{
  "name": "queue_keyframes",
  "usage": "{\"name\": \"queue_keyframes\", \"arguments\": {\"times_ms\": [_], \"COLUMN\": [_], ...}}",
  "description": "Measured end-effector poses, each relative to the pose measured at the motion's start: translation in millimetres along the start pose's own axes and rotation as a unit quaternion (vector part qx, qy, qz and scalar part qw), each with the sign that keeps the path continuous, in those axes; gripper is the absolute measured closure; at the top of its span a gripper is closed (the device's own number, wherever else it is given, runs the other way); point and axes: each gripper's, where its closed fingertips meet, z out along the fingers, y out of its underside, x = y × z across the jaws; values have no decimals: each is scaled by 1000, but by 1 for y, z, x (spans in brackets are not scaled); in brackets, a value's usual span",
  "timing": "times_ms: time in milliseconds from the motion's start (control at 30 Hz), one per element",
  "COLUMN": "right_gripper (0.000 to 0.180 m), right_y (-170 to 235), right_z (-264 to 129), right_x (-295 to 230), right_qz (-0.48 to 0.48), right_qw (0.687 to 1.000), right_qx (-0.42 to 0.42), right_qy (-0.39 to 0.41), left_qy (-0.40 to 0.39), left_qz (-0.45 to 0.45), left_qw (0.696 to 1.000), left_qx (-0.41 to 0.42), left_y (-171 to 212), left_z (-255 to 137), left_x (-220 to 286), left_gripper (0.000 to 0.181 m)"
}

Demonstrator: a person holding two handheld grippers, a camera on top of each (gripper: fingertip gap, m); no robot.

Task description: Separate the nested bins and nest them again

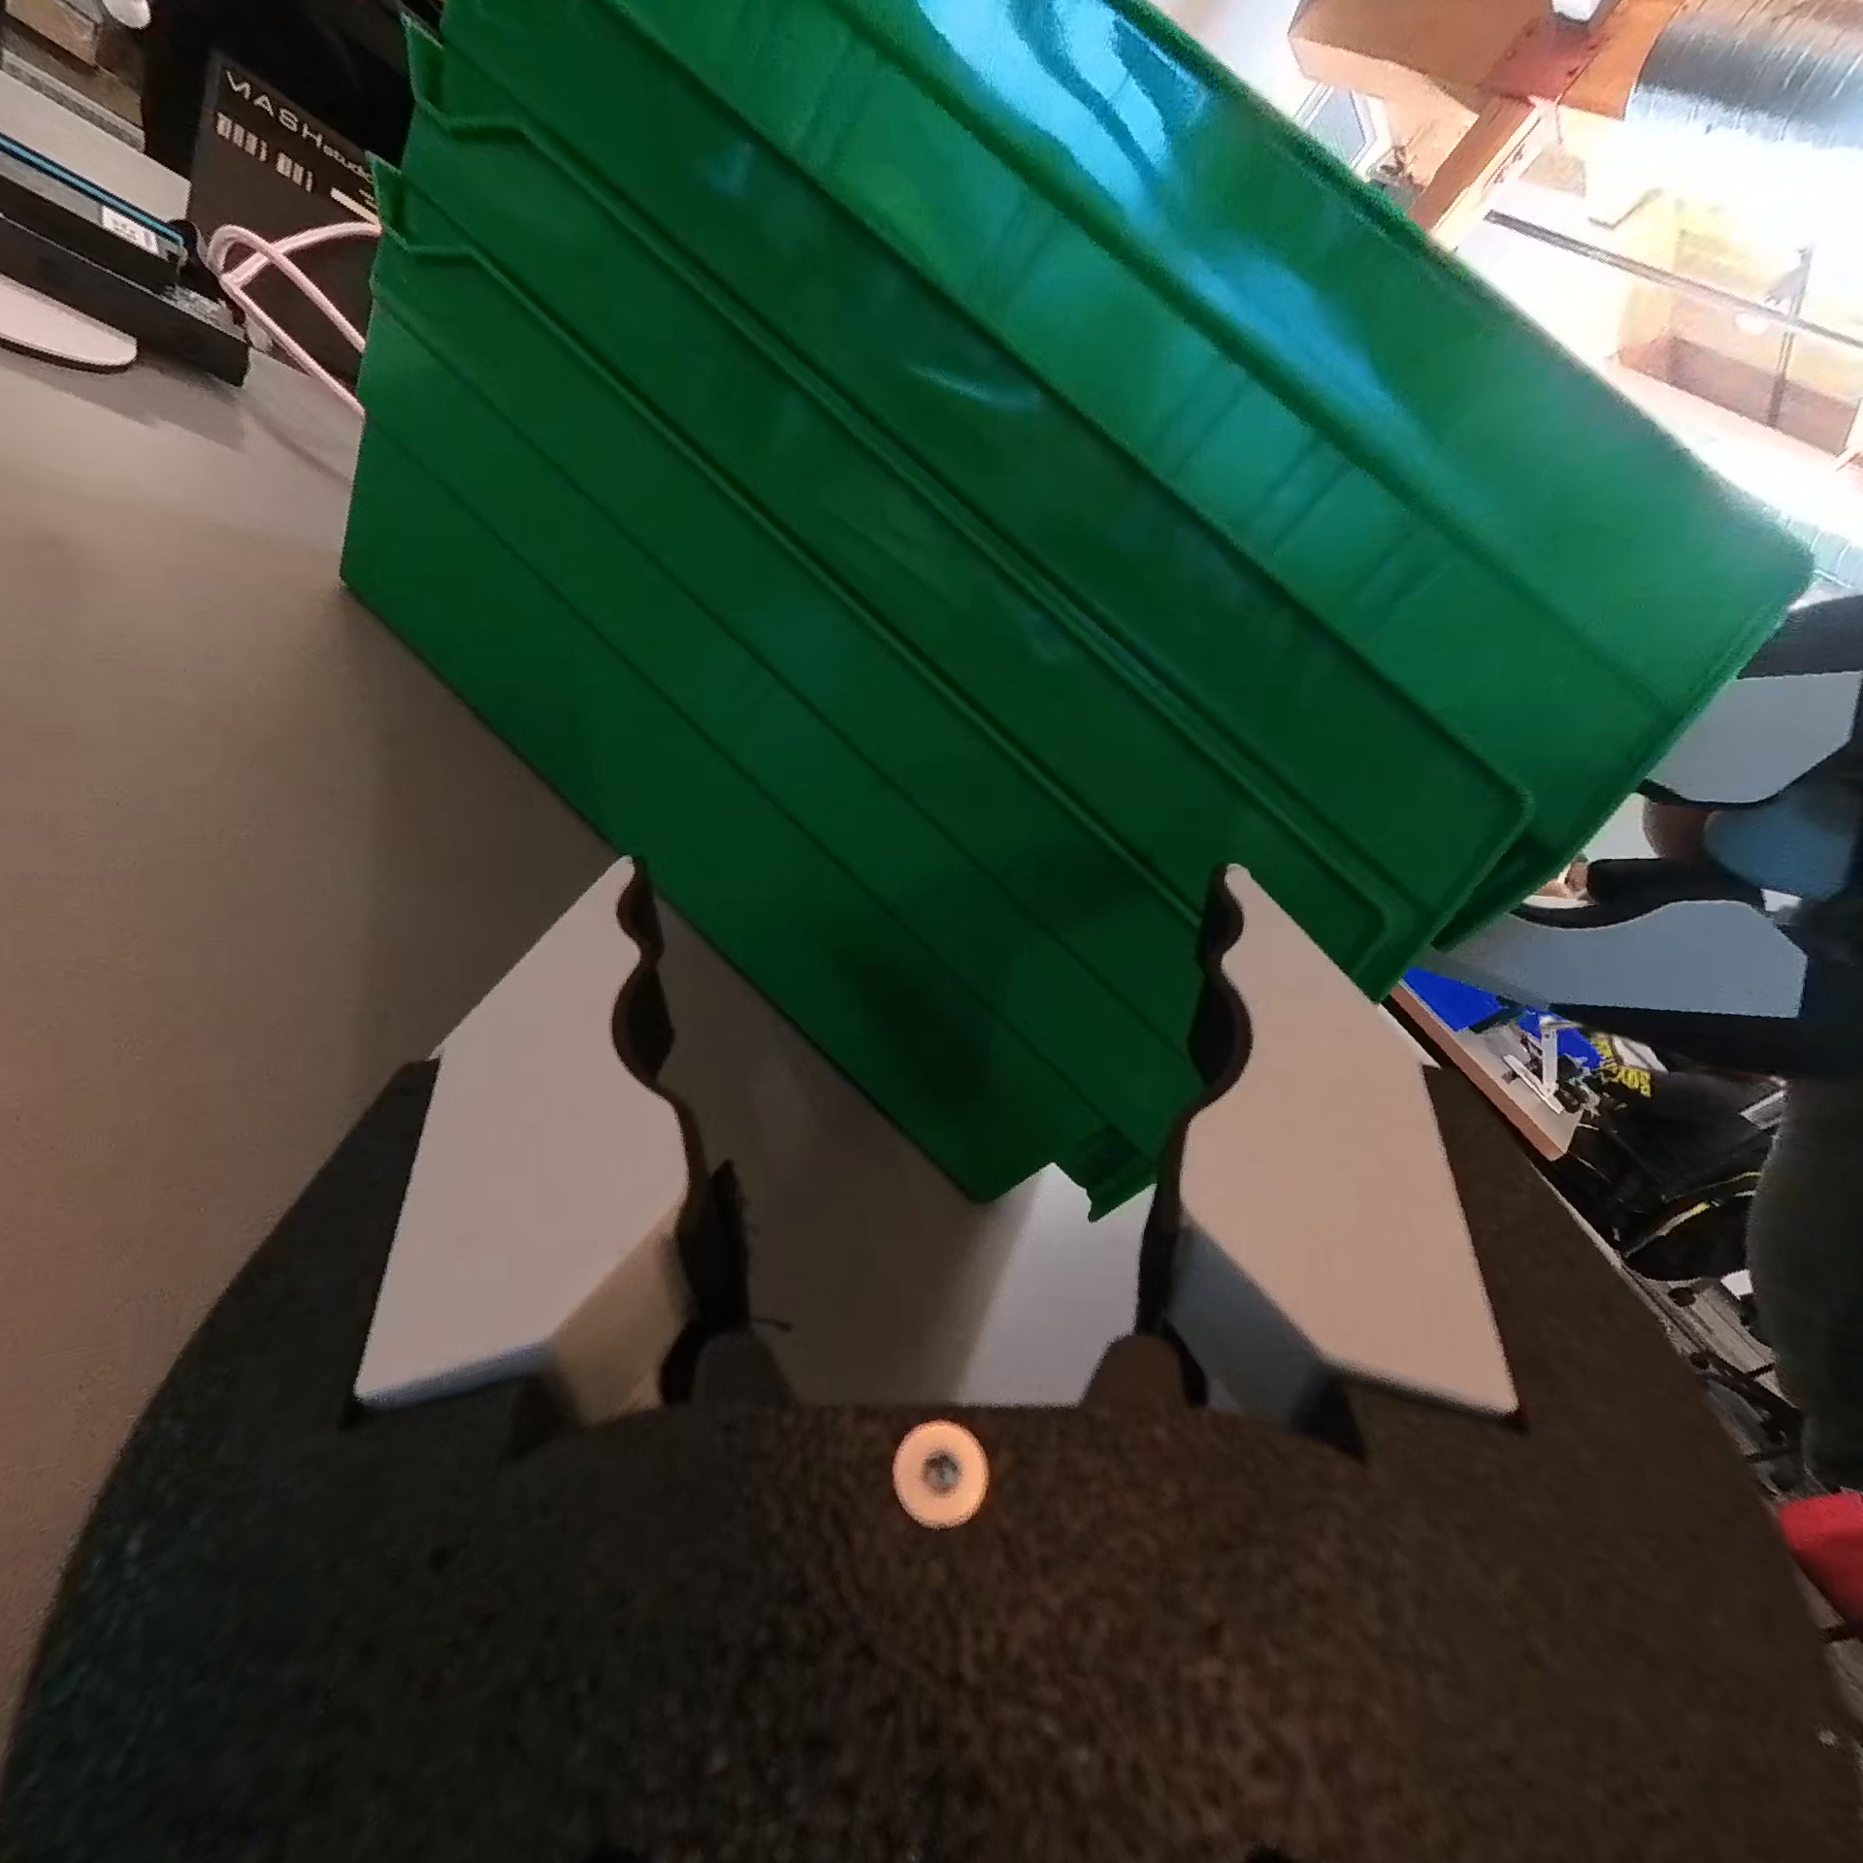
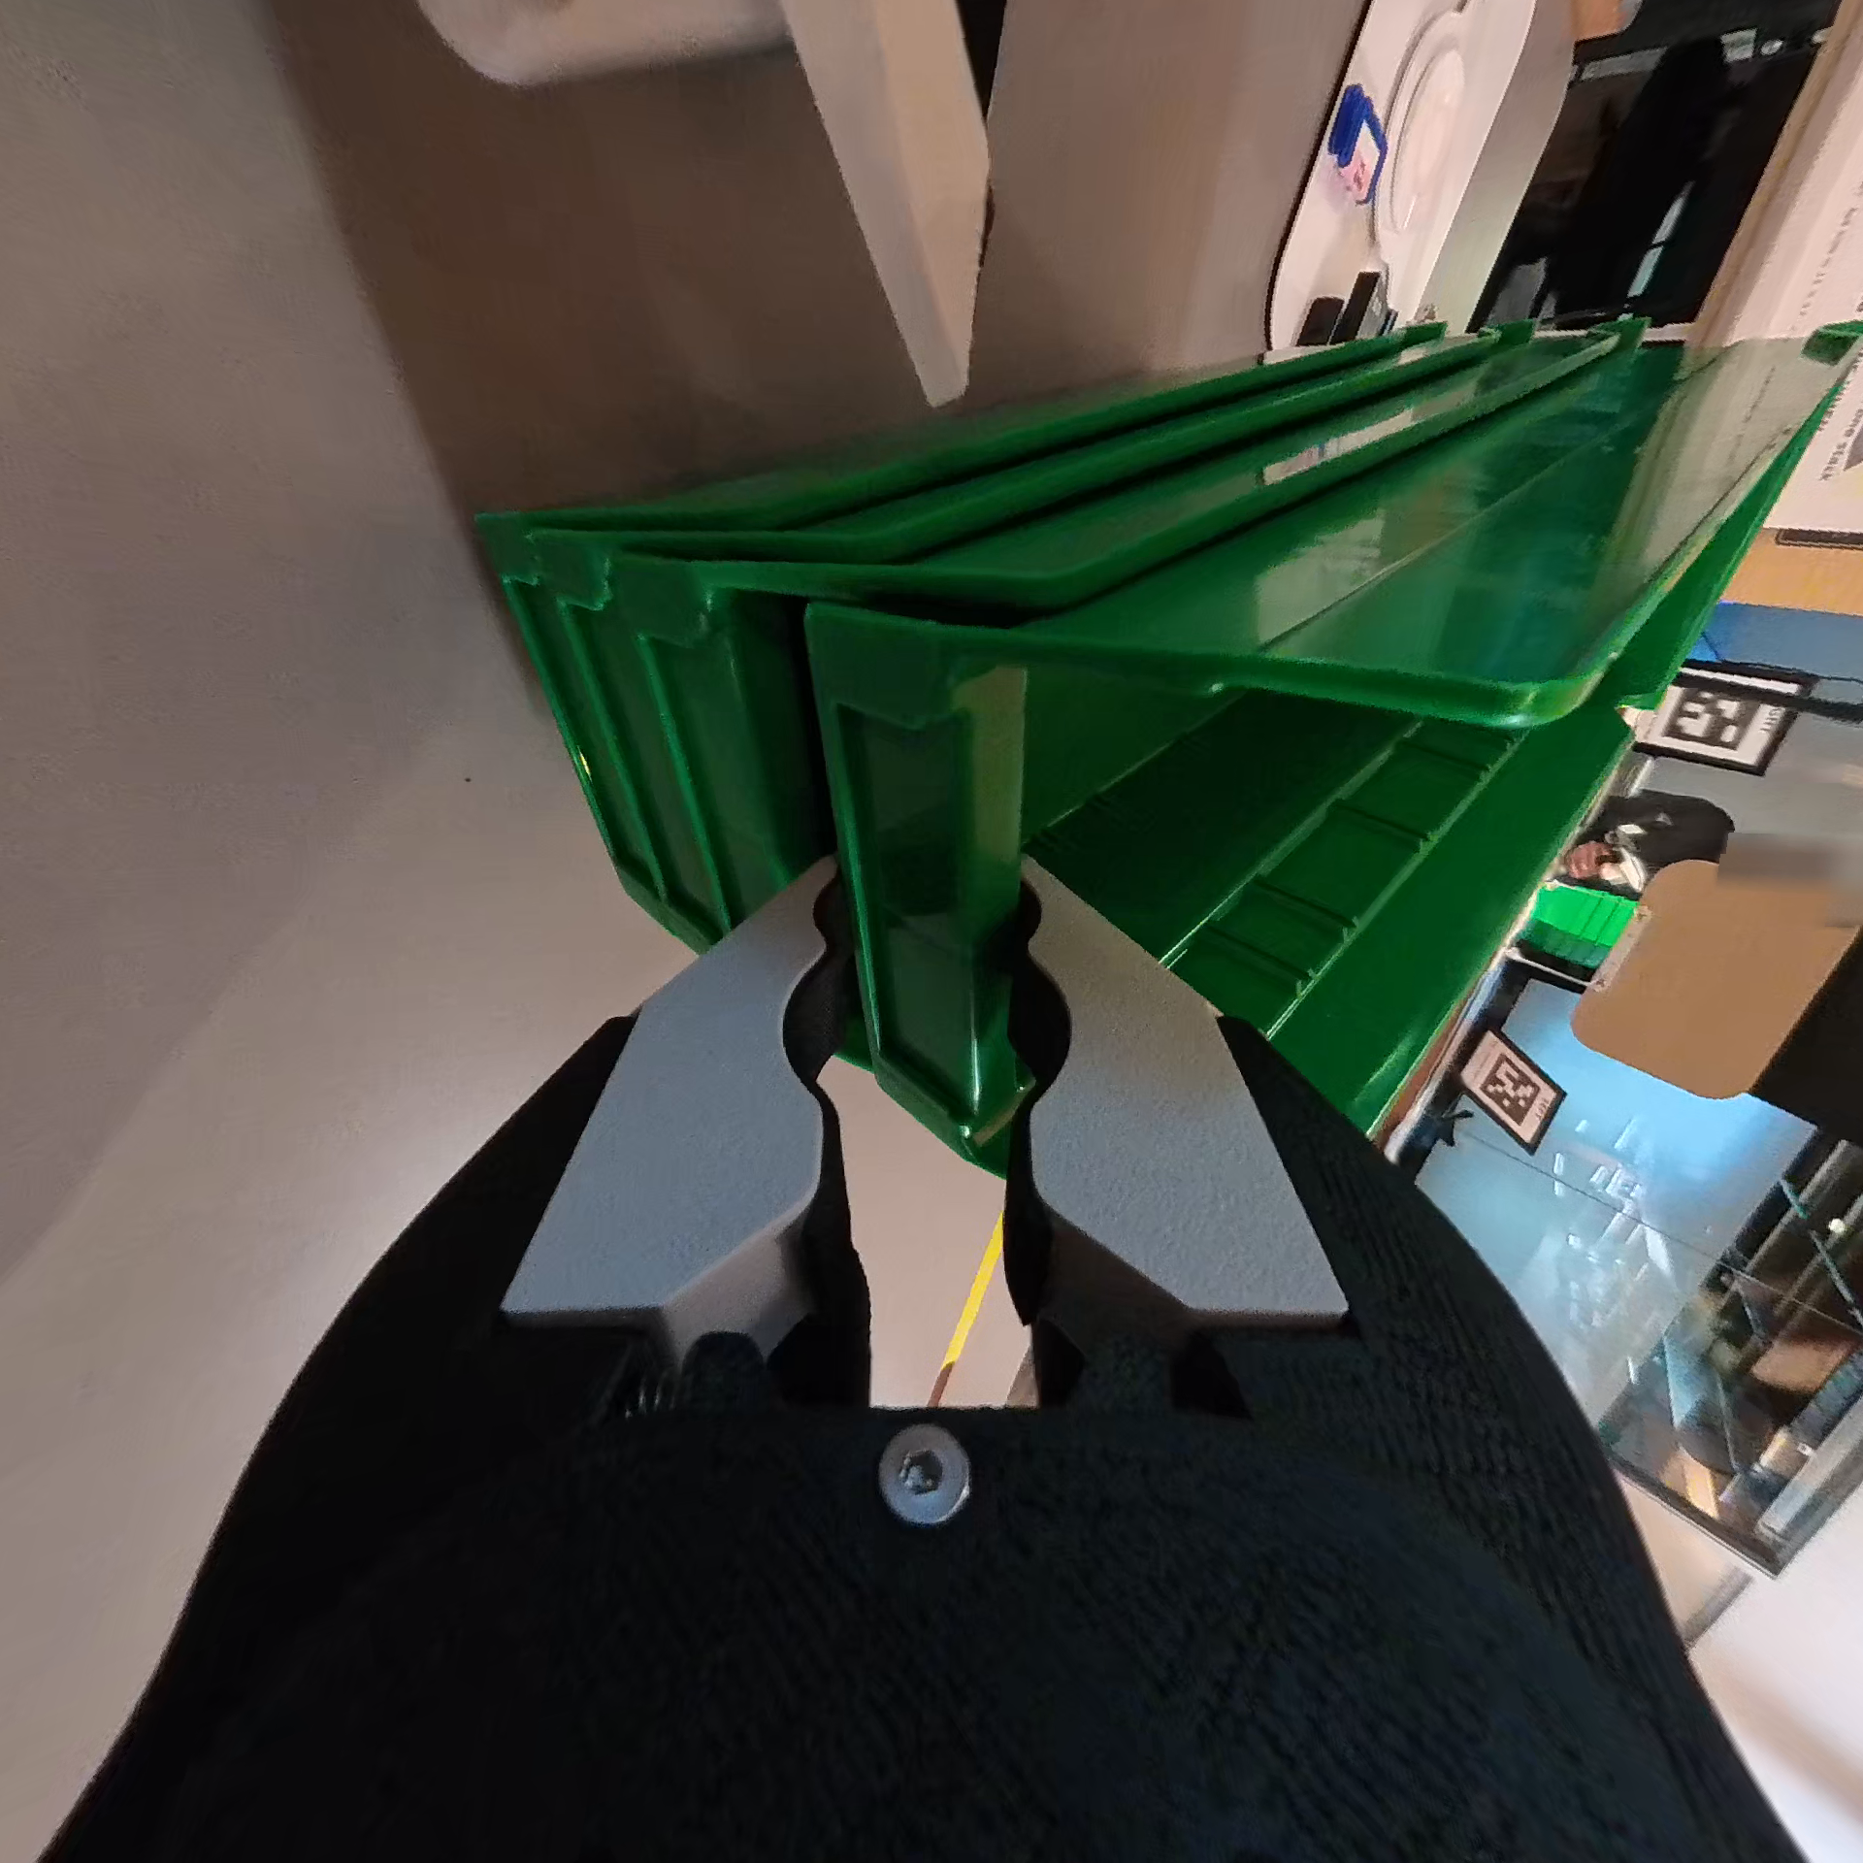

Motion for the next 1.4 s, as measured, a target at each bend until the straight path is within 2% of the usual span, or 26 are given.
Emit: {"name": "queue_keyframes", "arguments": {"times_ms": [33, 100, 200, 300, 567, 933, 1067, 1200, 1267, 1300, 1400], "right_gripper": [153, 151, 134, 130, 144, 142, 130, 107, 89, 85, 88], "right_y": [0, 0, 1, -2, -1, -8, -32, -31, -25, -21, -2], "right_z": [0, 0, -4, -14, -22, -21, -48, -66, -67, -64, -42], "right_x": [0, 0, 6, 1, -14, -17, -18, 19, 49, 65, 118], "right_qz": [-1, -3, 3, 28, 49, 69, 121, 180, 248, 292, 420], "right_qw": [1000, 1000, 999, 998, 993, 989, 964, 942, 926, 915, 880], "right_qx": [2, 9, 21, 55, 99, 126, 236, 282, 284, 277, 222], "right_qy": [2, 10, 39, 24, 29, 19, -26, 16, 21, 13, -1], "left_qy": [0, 1, 2, 2, 1, 2, 3, 3, 3, 4, 4], "left_qz": [0, 0, -2, -1, 0, 0, -1, 7, 6, 4, 4], "left_qw": [1000, 1000, 1000, 1000, 1000, 1000, 1000, 1000, 1000, 1000, 1000], "left_qx": [-1, -2, -2, -3, -5, -5, -6, -3, -1, -1, -1], "left_y": [0, 1, 1, 1, 2, 2, 2, 1, 0, 1, 1], "left_z": [0, 0, 0, 1, 1, 1, 1, 1, 1, 1, 1], "left_x": [0, 0, 0, 1, 0, 1, 1, 2, 2, 2, 2], "left_gripper": [76, 76, 76, 76, 76, 76, 76, 78, 79, 79, 79]}}
